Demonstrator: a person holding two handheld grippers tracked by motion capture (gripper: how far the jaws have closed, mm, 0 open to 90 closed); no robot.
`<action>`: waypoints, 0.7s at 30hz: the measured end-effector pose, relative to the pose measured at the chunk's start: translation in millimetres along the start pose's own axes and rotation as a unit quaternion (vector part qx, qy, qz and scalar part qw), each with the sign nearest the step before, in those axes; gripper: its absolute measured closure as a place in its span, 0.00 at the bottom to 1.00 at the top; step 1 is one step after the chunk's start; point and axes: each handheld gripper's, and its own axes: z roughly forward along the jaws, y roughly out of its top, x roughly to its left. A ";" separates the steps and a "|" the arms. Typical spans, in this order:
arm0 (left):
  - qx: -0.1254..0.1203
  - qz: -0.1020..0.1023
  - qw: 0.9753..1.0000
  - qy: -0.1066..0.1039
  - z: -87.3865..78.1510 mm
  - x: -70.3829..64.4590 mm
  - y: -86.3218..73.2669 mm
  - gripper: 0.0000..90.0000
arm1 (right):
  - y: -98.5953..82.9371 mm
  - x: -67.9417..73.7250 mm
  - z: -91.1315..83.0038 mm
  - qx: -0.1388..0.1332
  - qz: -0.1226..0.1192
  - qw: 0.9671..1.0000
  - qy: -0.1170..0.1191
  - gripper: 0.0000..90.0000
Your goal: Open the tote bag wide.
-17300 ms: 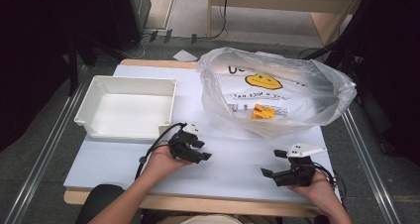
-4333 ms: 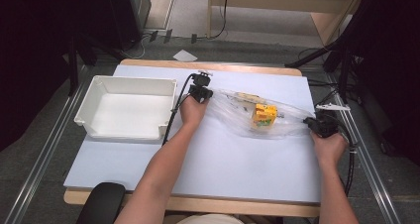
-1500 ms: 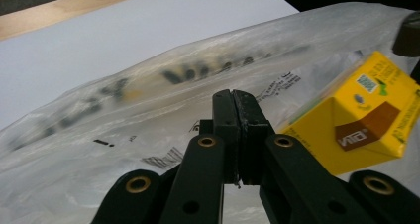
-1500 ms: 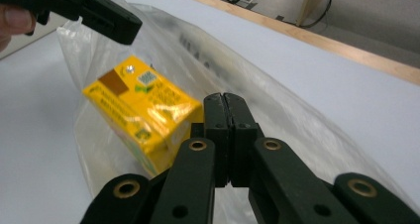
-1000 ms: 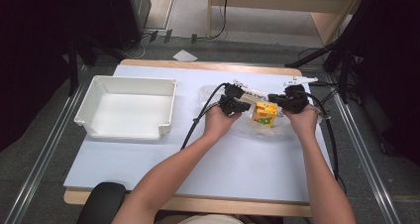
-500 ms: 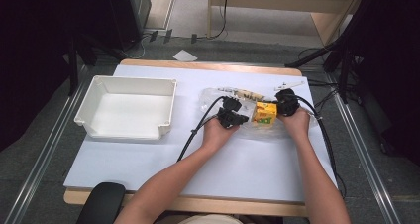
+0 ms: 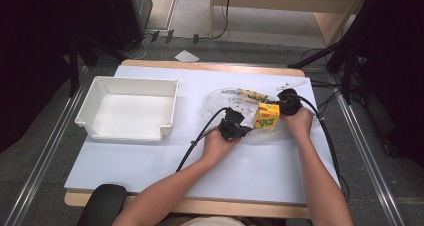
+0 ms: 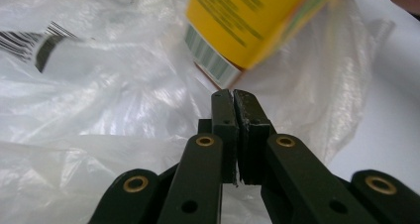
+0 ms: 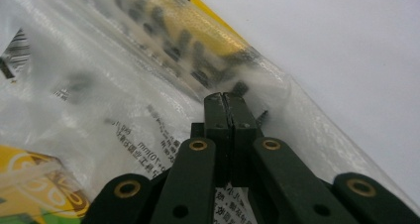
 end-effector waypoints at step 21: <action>0.015 0.040 0.997 -0.057 -30.1 -34.4 -47.2 0.99 | 20.7 -19.0 14.4 0.009 0.049 0.998 -0.033 1.00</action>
